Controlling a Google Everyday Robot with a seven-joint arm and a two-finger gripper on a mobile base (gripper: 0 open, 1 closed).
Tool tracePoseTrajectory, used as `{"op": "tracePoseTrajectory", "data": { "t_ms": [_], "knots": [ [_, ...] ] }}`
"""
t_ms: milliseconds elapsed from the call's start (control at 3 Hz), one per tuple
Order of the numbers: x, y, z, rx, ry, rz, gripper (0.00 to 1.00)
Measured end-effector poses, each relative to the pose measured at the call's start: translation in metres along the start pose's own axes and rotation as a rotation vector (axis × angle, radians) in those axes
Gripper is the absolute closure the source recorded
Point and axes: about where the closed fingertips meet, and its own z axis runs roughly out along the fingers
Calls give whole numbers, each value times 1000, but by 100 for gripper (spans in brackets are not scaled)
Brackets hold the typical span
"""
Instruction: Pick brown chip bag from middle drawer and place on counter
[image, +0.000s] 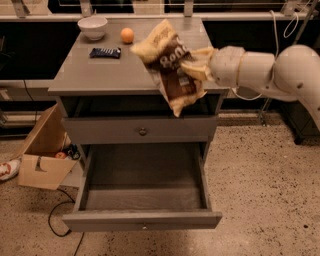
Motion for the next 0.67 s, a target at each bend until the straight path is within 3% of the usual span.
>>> {"op": "tracePoseTrajectory", "data": {
  "t_ms": [333, 667],
  "knots": [
    [0, -48, 36, 60, 96, 4, 100],
    [16, -91, 62, 133, 195, 46, 100]
  ]
}}
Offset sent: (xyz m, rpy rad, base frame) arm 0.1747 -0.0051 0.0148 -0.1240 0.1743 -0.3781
